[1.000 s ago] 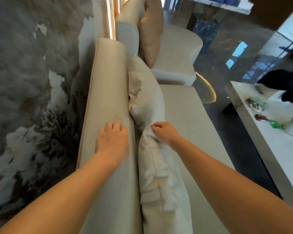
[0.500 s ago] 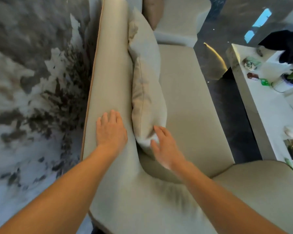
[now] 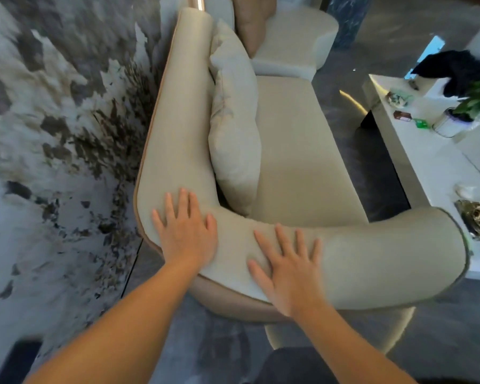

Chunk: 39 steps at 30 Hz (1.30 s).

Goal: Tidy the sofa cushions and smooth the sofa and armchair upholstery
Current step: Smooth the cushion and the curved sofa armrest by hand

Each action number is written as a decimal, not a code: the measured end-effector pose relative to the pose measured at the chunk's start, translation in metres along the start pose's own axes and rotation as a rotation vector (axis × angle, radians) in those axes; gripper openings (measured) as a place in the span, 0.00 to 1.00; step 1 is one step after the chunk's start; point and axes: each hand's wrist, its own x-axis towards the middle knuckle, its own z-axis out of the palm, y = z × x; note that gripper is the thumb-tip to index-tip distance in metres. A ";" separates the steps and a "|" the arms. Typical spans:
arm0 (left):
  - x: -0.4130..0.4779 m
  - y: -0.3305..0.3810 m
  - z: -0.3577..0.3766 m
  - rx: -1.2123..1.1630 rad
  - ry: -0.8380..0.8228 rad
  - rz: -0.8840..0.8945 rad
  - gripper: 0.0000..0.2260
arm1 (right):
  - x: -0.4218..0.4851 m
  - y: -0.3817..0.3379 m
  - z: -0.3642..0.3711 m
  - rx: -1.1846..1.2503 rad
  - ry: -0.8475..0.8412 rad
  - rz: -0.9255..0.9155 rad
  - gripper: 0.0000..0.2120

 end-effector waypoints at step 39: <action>0.180 -0.105 0.005 -0.241 0.024 -0.084 0.34 | 0.131 -0.161 0.030 -0.005 0.314 0.210 0.36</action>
